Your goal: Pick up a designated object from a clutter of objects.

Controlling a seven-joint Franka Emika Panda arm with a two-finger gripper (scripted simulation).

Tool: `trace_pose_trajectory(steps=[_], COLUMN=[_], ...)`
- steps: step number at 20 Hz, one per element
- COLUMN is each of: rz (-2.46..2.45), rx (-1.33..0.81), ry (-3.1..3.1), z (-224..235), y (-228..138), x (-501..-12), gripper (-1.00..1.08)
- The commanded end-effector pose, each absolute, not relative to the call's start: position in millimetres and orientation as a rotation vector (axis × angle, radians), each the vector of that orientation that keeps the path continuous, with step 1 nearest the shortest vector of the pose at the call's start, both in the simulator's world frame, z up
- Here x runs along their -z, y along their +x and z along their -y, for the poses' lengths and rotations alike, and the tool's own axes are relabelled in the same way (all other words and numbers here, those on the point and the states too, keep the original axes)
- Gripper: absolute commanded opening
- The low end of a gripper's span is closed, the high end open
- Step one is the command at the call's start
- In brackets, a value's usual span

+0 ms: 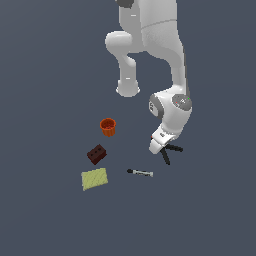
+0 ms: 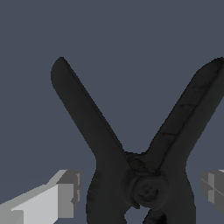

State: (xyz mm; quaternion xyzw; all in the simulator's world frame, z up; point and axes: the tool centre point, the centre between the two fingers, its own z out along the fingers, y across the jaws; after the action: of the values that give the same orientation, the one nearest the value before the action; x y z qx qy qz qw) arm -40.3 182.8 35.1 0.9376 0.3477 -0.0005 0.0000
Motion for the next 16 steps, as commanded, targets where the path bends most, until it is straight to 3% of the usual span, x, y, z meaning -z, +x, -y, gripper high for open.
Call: trace_pose_trajectory(steps=[1,6,7,16], rz=[-1.094,-1.094,-1.094,-1.094], rx=[0.000,0.000,0.000,0.000], ry=[2.945,2.945,2.945,2.945], z=[-183.0,-183.2,-183.2,-183.2], y=[-40.3,-40.0,-40.0,-40.0], x=[-25.8,-19.2,-19.2,-19.2], gripper=[1.00,1.00,-1.00,-1.00])
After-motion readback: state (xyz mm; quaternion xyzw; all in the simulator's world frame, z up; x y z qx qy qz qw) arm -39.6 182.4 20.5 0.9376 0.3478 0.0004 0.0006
